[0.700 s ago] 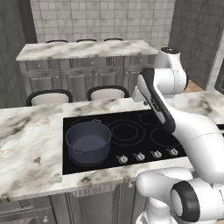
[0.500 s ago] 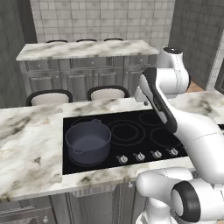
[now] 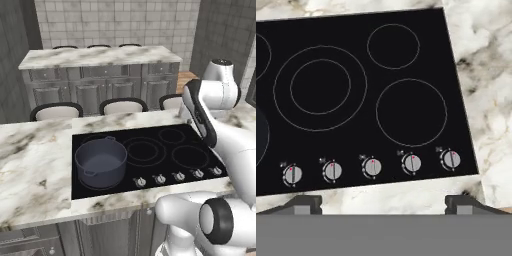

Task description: Retrieve the frozen meat and place it in the pot on a burner. Then turn the burner on.

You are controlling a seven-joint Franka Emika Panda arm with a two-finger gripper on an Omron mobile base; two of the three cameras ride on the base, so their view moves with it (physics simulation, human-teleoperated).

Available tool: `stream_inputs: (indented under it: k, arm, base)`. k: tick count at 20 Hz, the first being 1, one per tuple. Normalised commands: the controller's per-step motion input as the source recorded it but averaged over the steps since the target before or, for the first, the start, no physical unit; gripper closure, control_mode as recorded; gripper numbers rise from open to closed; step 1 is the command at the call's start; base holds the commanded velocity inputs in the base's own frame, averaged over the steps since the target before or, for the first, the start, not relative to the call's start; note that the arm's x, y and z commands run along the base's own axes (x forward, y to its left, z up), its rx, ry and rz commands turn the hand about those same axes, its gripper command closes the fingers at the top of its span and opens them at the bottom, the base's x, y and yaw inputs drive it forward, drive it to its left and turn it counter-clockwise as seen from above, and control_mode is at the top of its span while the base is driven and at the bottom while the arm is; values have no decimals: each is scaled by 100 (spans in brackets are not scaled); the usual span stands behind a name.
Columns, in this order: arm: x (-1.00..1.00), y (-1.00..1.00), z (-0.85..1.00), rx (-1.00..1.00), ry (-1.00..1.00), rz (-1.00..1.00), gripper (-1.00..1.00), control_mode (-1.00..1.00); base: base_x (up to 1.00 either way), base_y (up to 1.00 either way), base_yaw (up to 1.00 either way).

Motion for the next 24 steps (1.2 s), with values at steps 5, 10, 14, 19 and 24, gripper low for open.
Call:
stream_inputs:
  k: [5,10,14,19,24]
  arm:
    - [-4,-100,-13,0,13,-22,-100,-100]
    - [-14,-98,-11,3,2,-21,-100,-100]
    - [-20,-99,-24,0,7,-24,-100,-100]
    - [-16,-100,-33,0,17,-26,-100,-100]
    - [-12,-97,-43,0,16,-23,-100,-100]
  base:
    - [0,0,0]
    - [0,0,0]
    - [0,0,0]
    - [0,0,0]
    - [0,0,0]
